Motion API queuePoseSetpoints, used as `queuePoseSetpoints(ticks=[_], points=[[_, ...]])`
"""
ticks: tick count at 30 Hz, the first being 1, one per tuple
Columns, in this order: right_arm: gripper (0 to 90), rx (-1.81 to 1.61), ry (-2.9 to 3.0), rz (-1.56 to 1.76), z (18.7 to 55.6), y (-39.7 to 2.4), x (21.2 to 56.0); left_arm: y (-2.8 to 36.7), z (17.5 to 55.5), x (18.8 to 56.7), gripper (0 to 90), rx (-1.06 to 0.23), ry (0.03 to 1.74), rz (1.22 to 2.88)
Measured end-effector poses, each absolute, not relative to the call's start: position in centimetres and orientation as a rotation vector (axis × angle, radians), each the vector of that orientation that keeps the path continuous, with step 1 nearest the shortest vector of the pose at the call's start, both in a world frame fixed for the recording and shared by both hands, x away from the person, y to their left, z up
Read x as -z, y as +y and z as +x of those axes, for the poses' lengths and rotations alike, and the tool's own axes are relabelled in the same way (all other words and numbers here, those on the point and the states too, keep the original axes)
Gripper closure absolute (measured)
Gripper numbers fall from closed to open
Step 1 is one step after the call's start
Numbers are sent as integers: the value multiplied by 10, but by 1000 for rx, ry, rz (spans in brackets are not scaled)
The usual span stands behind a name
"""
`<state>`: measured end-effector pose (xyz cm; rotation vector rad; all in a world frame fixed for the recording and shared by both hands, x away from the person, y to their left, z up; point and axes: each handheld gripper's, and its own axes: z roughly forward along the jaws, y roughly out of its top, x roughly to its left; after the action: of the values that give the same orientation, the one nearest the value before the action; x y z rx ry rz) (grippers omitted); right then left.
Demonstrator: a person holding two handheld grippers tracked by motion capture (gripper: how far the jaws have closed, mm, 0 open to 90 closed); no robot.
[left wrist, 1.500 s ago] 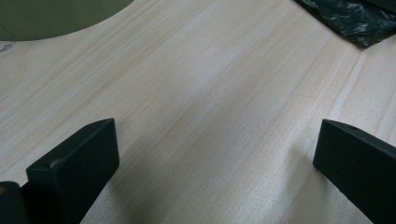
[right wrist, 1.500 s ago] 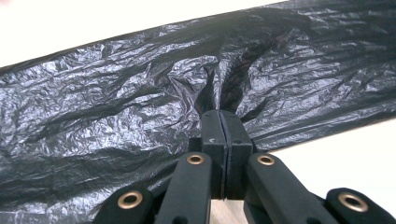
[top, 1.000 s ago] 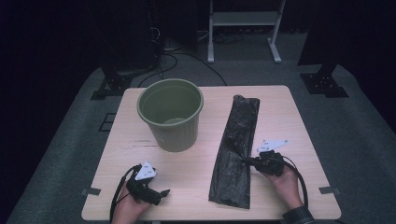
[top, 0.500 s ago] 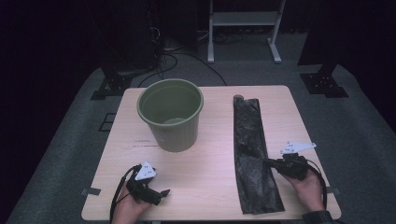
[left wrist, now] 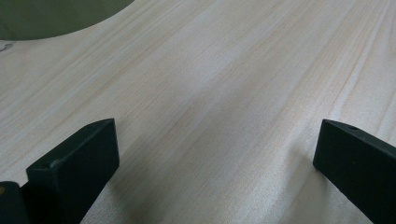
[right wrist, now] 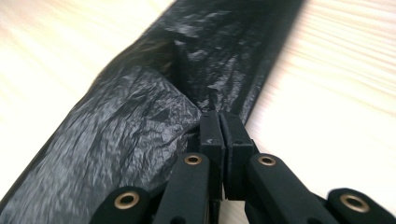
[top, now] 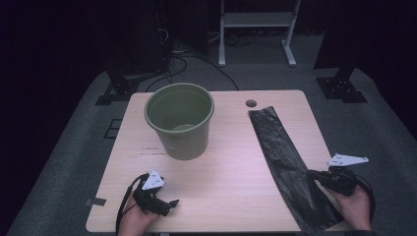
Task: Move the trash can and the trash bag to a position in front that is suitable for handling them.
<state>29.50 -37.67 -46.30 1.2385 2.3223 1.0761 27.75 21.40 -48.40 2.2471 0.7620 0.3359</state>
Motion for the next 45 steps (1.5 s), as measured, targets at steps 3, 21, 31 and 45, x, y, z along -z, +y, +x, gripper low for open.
queuePoseSetpoints(ticks=[3, 21, 31, 45], points=[[840, -1081, 2304, 1262, 293, -384, 464, 214, 277, 484, 0, -336, 762, 2247], [99, -1158, 2207, 1266, 300, -364, 460, 214, 278, 484, 0, -335, 764, 2245], [98, -1158, 2286, 1170, 309, -332, 470, 215, 279, 483, 0, -320, 770, 2241], [101, -1034, 2347, 1140, 316, -315, 487, 218, 280, 467, 0, -293, 758, 2192]])
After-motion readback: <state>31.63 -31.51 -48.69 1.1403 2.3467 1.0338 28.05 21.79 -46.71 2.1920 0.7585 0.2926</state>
